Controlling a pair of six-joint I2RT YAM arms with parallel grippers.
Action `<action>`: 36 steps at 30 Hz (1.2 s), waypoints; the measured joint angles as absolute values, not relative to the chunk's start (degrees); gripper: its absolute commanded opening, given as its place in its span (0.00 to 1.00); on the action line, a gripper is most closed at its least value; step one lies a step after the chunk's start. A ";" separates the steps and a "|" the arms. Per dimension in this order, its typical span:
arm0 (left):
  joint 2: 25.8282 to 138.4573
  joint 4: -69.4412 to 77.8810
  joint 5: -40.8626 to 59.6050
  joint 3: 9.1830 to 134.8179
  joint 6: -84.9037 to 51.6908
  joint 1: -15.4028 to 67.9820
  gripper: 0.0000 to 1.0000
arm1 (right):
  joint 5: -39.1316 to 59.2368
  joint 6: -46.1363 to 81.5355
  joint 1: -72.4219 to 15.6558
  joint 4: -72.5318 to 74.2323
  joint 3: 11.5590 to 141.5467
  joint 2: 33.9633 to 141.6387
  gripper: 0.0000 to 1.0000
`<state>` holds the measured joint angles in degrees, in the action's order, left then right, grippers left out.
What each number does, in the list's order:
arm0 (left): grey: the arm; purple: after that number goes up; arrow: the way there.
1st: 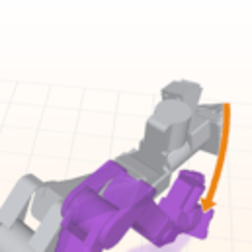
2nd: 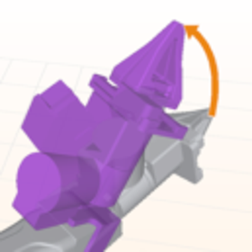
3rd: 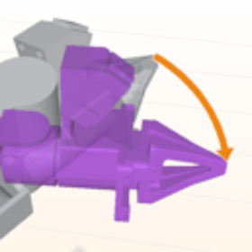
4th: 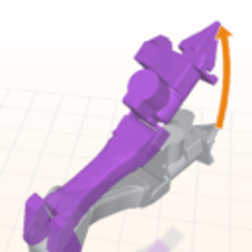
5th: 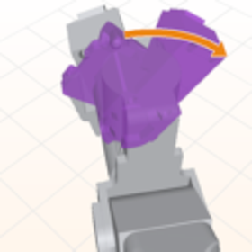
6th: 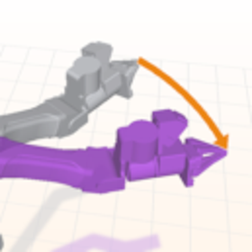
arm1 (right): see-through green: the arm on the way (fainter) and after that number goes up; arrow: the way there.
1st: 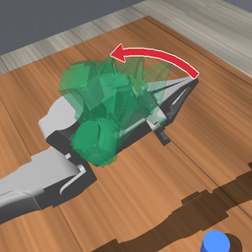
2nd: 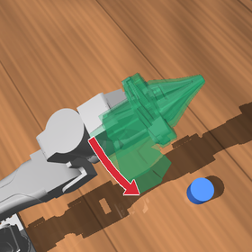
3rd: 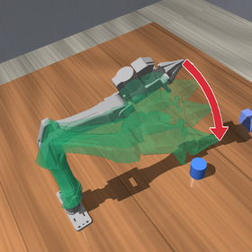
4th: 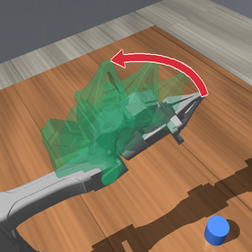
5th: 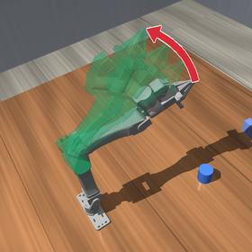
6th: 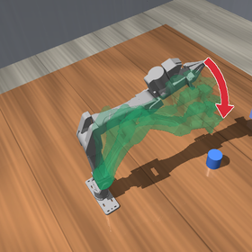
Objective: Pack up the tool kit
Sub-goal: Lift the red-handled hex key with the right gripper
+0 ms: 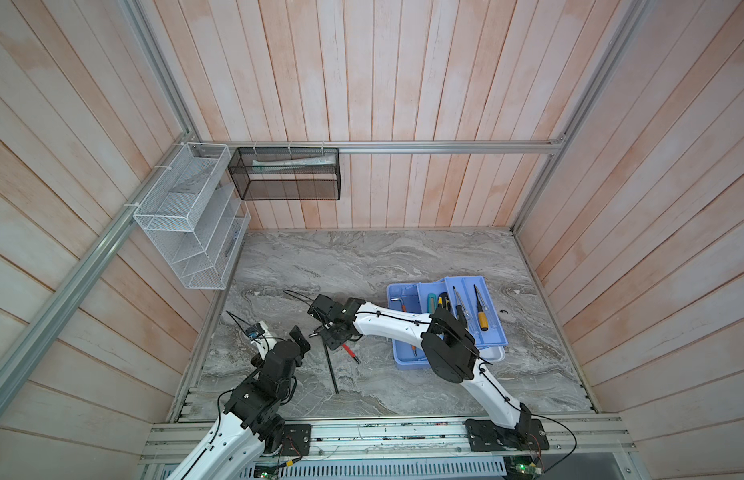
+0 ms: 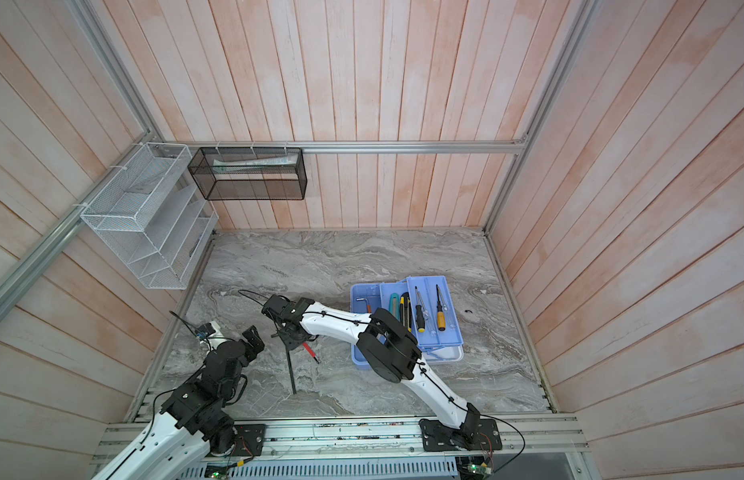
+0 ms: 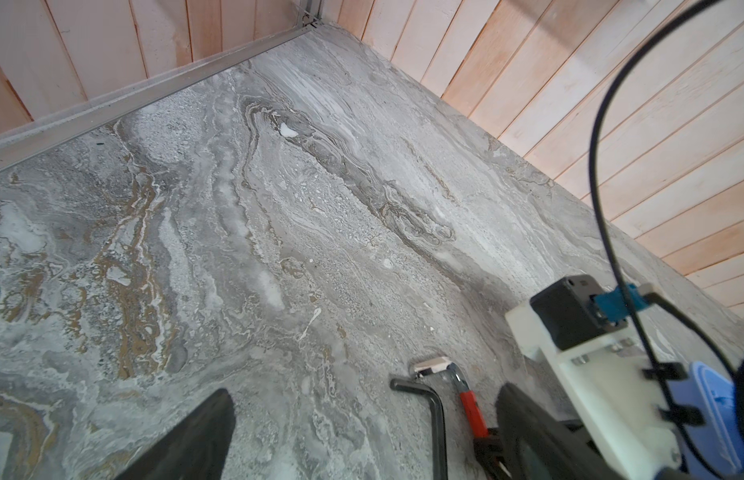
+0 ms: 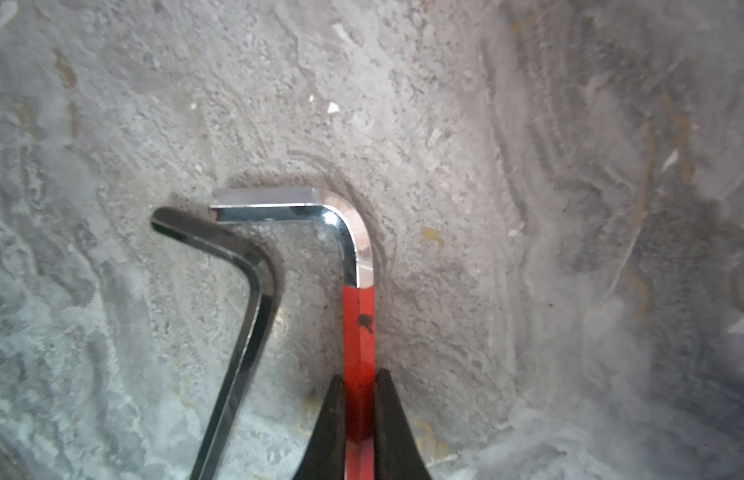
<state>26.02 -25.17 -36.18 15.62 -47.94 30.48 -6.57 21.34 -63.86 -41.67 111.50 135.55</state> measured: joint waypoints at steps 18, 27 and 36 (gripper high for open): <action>27.20 -22.48 -34.15 15.62 -44.99 30.44 1.00 | -13.28 26.72 -60.97 -40.97 109.75 131.63 0.00; 28.23 -21.58 -33.34 15.62 -44.21 30.44 1.00 | -13.91 26.74 -59.46 -40.77 107.72 125.91 0.00; 29.61 -21.30 -33.21 15.62 -44.07 30.44 1.00 | -16.84 28.23 -58.22 -41.50 100.99 115.79 0.00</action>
<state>29.61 -21.30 -33.21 15.62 -44.07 30.44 -16.84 28.23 -58.22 -41.50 100.99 115.79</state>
